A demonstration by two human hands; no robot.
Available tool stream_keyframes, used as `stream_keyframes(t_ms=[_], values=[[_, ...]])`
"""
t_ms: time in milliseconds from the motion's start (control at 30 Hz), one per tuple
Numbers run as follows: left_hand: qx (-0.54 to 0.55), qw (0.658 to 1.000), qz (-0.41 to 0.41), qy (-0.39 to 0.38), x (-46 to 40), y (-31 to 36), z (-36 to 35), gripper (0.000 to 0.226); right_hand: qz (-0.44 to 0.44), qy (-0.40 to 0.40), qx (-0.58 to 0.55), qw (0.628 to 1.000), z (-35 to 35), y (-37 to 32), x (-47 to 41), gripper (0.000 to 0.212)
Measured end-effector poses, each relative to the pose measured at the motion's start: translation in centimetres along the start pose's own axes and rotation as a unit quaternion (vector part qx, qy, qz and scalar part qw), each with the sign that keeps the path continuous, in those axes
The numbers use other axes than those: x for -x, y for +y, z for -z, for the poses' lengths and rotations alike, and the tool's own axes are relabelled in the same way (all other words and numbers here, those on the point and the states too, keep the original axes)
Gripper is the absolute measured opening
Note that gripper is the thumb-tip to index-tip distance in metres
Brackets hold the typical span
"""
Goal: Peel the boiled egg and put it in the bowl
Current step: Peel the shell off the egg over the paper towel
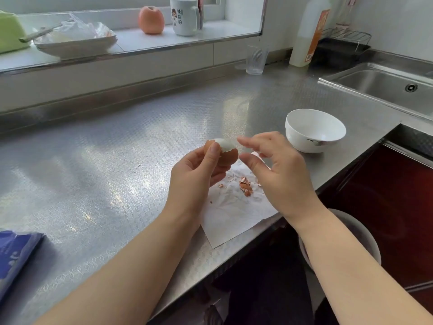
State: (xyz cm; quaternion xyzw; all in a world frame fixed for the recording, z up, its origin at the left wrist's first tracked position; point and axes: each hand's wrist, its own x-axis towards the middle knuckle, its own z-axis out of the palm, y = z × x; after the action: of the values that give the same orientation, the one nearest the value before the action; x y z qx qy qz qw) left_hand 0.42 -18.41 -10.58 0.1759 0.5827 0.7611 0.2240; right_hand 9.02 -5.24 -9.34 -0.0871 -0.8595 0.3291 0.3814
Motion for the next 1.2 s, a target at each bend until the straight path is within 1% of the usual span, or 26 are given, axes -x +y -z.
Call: stream_keyframes(t_ms=[67, 133, 267, 333, 533, 733, 833, 933, 1033, 1100, 1133, 1200], values=[[0.022, 1.000, 0.009, 0.002, 0.1, 0.0, -0.1, 0.031, 0.048, 0.008, 0.039, 0.998, -0.3, -0.2, 0.0, 0.027], [0.033, 0.999, 0.013, -0.002, 0.1, 0.1, -0.1, 0.037, 0.057, 0.019, 0.053, 0.997, -0.6, -0.2, 0.0, 0.023], [0.042, 0.998, 0.017, -0.034, 0.0, 0.3, 0.1, 0.052, 0.039, 0.050, 0.021, 0.998, -0.7, -0.2, -0.2, 0.012], [0.032, 0.998, 0.016, -0.046, 0.0, 0.2, 0.2, 0.056, 0.022, 0.046, 0.013, 0.999, -0.7, -0.3, -0.3, 0.009], [0.001, 0.999, 0.001, -0.039, 0.0, 0.2, 0.2, 0.054, -0.048, -0.003, -0.005, 0.999, -0.3, -0.3, -0.5, 0.010], [0.015, 0.998, 0.008, -0.062, 0.1, 0.3, 0.1, 0.053, -0.069, 0.002, -0.072, 0.995, -0.3, -0.6, -0.5, 0.010], [0.029, 0.996, 0.018, -0.083, 0.1, 0.4, 0.0, 0.051, -0.083, 0.031, -0.107, 0.990, -0.7, -0.8, -0.2, 0.007], [0.036, 0.995, 0.024, -0.094, 0.1, 0.4, -0.1, 0.047, -0.116, 0.067, -0.139, 0.981, -1.3, -1.0, -0.2, 0.009], [0.050, 0.995, 0.029, -0.088, 0.1, 0.4, -0.2, 0.050, -0.166, 0.119, -0.201, 0.958, -1.5, -1.2, -0.6, 0.011], [0.061, 0.995, 0.031, -0.072, 0.1, 0.5, -0.1, 0.048, -0.192, 0.150, -0.216, 0.946, -1.0, -0.9, -0.9, 0.011], [0.064, 0.995, 0.032, -0.066, 0.0, 0.5, 0.0, 0.044, -0.196, 0.136, -0.206, 0.949, -0.6, -0.6, -0.9, 0.011], [0.073, 0.995, 0.037, -0.053, 0.0, 0.5, 0.1, 0.035, -0.181, 0.047, -0.138, 0.973, -0.1, -0.2, -0.4, 0.014]])
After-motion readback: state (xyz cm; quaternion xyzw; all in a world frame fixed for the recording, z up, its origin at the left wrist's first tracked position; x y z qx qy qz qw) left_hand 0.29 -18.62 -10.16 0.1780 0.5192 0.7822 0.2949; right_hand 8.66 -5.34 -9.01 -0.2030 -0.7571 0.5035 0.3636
